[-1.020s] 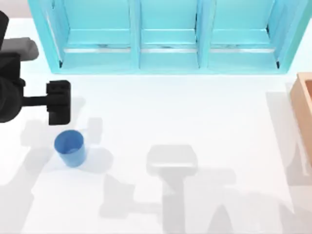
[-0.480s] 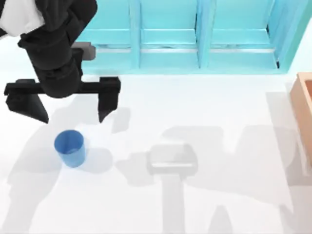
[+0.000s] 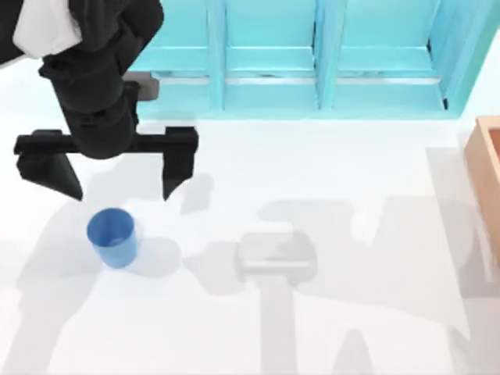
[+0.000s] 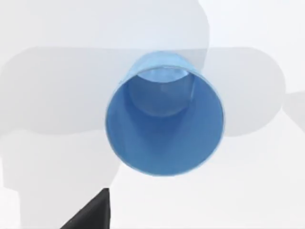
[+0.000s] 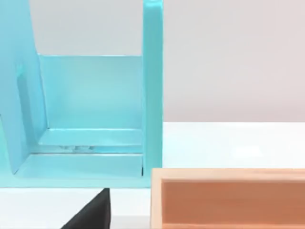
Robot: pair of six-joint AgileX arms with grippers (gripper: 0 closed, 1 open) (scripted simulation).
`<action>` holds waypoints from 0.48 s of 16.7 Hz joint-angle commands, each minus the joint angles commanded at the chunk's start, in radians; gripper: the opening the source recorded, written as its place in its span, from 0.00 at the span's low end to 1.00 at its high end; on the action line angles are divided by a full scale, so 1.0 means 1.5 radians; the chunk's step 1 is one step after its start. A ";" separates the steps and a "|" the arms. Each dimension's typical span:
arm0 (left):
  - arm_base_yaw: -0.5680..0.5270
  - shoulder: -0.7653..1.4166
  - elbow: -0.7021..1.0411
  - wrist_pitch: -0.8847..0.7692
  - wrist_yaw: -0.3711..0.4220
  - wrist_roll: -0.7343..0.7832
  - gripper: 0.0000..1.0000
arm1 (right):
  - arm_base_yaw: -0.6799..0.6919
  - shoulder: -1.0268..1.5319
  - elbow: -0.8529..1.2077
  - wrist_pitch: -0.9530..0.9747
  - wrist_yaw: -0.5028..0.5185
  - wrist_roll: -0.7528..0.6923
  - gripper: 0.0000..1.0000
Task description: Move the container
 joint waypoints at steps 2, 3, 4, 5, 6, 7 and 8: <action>0.000 0.010 -0.029 0.037 0.000 0.001 1.00 | 0.000 0.000 0.000 0.000 0.000 0.000 1.00; -0.001 0.017 -0.048 0.065 0.000 0.001 1.00 | 0.000 0.000 0.000 0.000 0.000 0.000 1.00; -0.001 0.026 -0.070 0.097 0.000 0.001 1.00 | 0.000 0.000 0.000 0.000 0.000 0.000 1.00; 0.000 0.035 -0.093 0.131 0.000 0.001 1.00 | 0.000 0.000 0.000 0.000 0.000 0.000 1.00; 0.000 0.043 -0.115 0.164 0.000 0.001 1.00 | 0.000 0.000 0.000 0.000 0.000 0.000 1.00; 0.000 0.051 -0.135 0.193 0.000 0.002 1.00 | 0.000 0.000 0.000 0.000 0.000 0.000 1.00; -0.001 0.058 -0.152 0.215 0.000 0.002 1.00 | 0.000 0.000 0.000 0.000 0.000 0.000 1.00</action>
